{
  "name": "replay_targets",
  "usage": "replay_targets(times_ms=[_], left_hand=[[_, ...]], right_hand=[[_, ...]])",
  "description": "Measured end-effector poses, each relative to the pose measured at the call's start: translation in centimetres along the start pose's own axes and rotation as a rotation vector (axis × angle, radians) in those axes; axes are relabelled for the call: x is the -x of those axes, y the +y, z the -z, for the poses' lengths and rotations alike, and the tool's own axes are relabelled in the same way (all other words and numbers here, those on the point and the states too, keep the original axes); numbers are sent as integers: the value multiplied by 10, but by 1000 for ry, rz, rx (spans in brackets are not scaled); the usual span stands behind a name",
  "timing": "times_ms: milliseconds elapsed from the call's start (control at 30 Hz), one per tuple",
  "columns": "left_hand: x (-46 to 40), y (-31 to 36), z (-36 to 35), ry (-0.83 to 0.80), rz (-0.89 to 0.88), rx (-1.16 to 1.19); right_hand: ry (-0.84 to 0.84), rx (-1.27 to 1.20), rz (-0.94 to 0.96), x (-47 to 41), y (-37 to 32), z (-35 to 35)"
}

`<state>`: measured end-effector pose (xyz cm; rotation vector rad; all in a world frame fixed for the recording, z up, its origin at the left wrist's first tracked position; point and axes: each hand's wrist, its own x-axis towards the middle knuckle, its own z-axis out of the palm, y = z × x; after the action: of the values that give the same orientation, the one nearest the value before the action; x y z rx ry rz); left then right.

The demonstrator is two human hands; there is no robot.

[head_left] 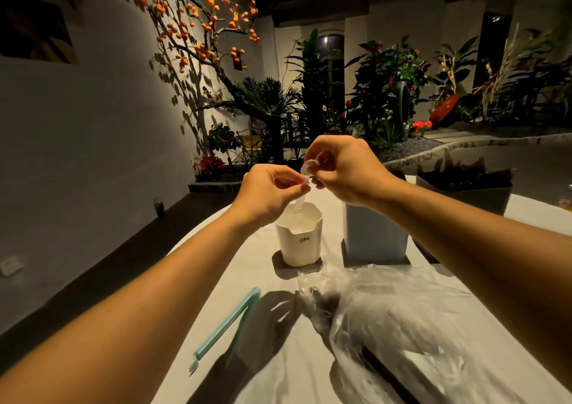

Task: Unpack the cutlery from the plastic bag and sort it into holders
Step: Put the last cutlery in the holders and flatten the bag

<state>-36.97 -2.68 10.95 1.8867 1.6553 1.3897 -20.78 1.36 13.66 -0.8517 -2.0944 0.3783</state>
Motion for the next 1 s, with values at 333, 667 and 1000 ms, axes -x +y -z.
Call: replay_targets(times_ms=[333,667,1000], left_hand=[[-28,-42,-12,49,24,-101],[-41,-77,-21,-172,221,-413],[-27,-57,-12,17,269,-179]], right_hand=[[-92,235,28,-29,32,-40],[-363,460,-24,-35,58,-70],[-281,346,-28,-28,52,-51]])
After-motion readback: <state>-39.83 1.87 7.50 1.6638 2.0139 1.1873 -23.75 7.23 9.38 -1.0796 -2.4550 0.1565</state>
